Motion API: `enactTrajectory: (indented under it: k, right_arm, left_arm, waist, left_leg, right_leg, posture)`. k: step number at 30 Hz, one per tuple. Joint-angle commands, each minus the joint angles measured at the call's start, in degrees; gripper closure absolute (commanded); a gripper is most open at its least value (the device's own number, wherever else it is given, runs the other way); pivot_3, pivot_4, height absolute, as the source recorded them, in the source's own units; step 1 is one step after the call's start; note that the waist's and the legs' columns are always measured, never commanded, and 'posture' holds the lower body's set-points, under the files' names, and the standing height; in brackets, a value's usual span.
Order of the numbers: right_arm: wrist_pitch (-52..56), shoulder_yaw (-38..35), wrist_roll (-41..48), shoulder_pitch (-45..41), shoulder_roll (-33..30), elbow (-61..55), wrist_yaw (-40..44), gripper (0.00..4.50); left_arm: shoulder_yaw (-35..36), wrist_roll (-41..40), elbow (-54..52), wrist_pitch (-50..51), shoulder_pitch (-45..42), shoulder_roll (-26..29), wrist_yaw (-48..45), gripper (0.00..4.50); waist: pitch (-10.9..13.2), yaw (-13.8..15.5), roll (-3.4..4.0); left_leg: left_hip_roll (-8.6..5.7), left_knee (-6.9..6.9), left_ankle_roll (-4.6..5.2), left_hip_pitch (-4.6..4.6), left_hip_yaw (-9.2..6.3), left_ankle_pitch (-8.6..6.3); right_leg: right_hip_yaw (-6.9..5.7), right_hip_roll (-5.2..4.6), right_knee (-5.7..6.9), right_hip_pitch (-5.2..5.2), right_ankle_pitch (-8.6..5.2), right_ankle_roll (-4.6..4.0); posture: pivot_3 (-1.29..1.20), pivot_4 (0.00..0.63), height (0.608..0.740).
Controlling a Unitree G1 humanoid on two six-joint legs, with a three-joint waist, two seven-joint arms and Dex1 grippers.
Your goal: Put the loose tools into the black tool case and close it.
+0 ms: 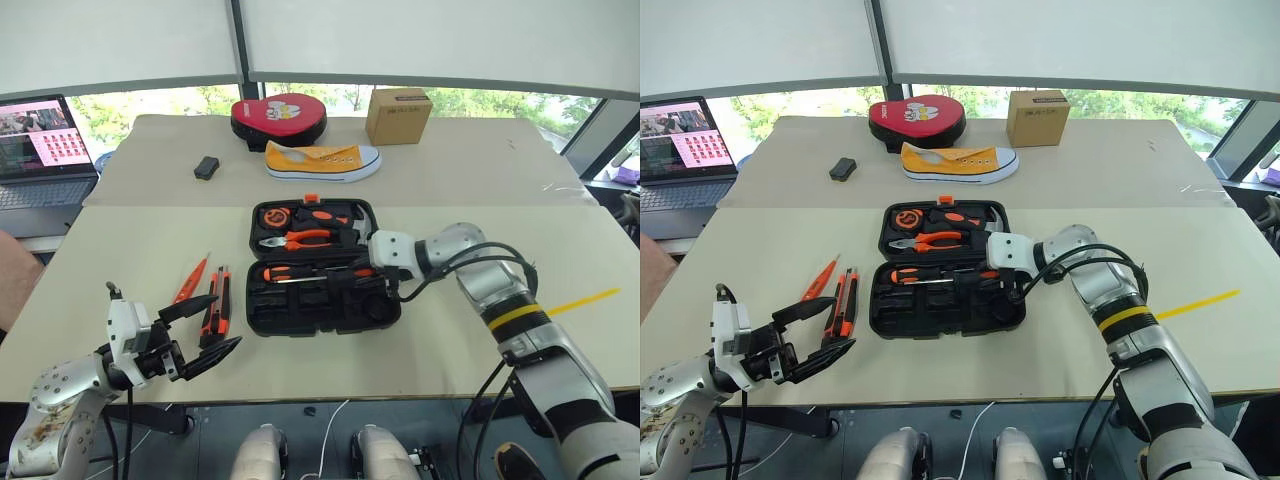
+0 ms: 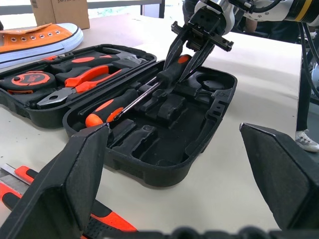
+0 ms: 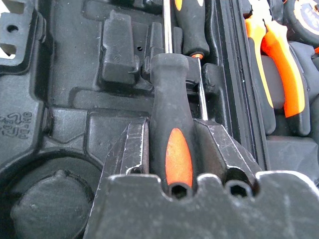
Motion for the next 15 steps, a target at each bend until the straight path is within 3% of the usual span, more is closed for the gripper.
enactTrajectory:
  k: [1,6,8,12,15]
  right_arm:
    - [-0.9,-0.2,-1.3,-1.0,-0.6,1.8,0.9,3.47]
    - [-3.9,-0.6,-2.8,-1.9,0.1,4.7,-1.9,3.47]
    - [-5.6,-1.0,-2.4,-2.2,0.0,5.1,-1.3,2.45]
    - [-10.1,-3.4,0.8,-3.4,0.3,5.4,0.9,1.18]
    - [-8.5,-7.3,7.5,-4.2,1.4,4.5,4.9,1.18]
  left_arm:
    - [0.5,0.2,-1.8,-1.7,0.4,-0.1,0.1,0.00]
    - [0.6,0.5,-1.5,-2.2,0.4,-0.2,0.1,0.00]
    - [0.7,0.5,-1.4,-2.4,0.4,-0.3,0.2,0.00]
    - [0.9,0.5,-1.4,-2.4,0.6,-0.4,0.3,0.00]
    - [1.2,0.3,-1.5,-2.3,0.8,-0.4,0.5,0.00]
  waist:
    - [0.0,0.0,0.00]
    - [0.0,0.0,0.00]
    - [0.0,0.0,0.02]
    - [0.0,-0.1,0.02]
    - [0.0,-0.1,0.02]
  left_leg:
    - [0.00,0.00,0.00,0.00,0.00,0.00]
    - [0.00,0.00,0.00,0.02,0.00,0.00]
    - [-0.01,0.00,-0.01,-0.04,0.01,0.00]
    - [0.01,-0.03,-0.04,-0.04,0.01,-0.02]
    - [0.02,-0.04,-0.05,-0.04,0.01,-0.03]
  right_leg:
    - [0.00,-0.01,0.00,0.00,0.00,0.00]
    - [0.00,-0.02,0.00,0.01,0.00,0.00]
    - [0.01,-0.03,0.00,-0.05,0.00,-0.01]
    - [0.01,-0.02,-0.01,-0.06,-0.01,-0.01]
    - [0.01,0.00,-0.02,-0.06,-0.01,-0.01]
  posture:
    - [0.00,0.150,0.740]
    - [0.00,0.150,0.740]
    - [0.00,0.150,0.740]
    - [0.00,0.150,0.740]
    - [0.00,0.150,0.740]
